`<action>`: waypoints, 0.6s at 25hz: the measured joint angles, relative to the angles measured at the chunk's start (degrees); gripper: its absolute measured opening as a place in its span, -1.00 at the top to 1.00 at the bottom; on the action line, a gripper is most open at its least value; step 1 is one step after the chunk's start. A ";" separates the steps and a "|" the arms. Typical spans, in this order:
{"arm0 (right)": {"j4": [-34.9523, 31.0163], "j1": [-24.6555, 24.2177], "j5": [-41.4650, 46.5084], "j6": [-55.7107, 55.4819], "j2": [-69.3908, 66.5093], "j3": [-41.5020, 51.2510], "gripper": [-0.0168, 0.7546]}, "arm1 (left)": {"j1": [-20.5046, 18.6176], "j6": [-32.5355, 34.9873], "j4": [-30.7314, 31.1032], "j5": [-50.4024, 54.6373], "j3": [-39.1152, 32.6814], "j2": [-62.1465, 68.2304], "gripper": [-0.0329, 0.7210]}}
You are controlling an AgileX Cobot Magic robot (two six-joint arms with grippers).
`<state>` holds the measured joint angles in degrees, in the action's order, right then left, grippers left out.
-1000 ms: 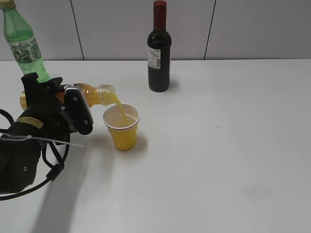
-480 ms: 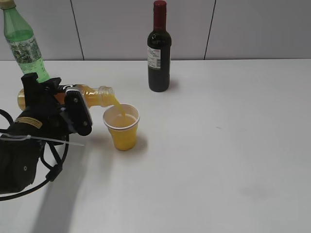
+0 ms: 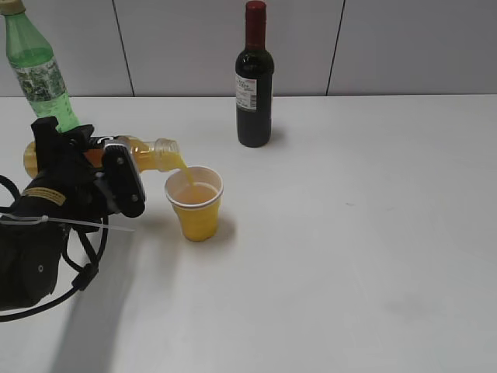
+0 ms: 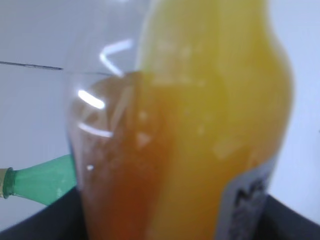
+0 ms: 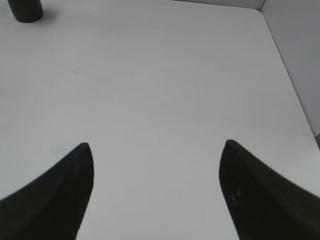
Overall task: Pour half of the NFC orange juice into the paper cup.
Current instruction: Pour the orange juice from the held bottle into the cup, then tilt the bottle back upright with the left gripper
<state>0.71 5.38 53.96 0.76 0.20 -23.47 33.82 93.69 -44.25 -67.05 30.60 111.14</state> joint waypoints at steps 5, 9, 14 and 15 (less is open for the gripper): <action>0.00 0.00 0.00 0.00 0.00 0.00 -0.58 | 0.00 0.40 -0.12 0.00 0.00 0.00 -0.32; 0.00 0.00 0.00 0.00 0.00 0.00 -0.58 | 0.00 0.55 0.39 0.00 0.00 0.00 -0.32; 0.00 0.00 0.00 0.00 0.00 0.00 -0.58 | 0.00 0.55 0.65 0.00 0.00 0.00 -0.32; 0.00 0.00 0.00 0.00 0.00 0.00 -0.58 | 0.00 0.55 0.65 0.00 0.00 0.00 -0.32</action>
<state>0.71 5.38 53.96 0.76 0.20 -23.47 33.82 94.24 -43.60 -67.05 30.60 111.14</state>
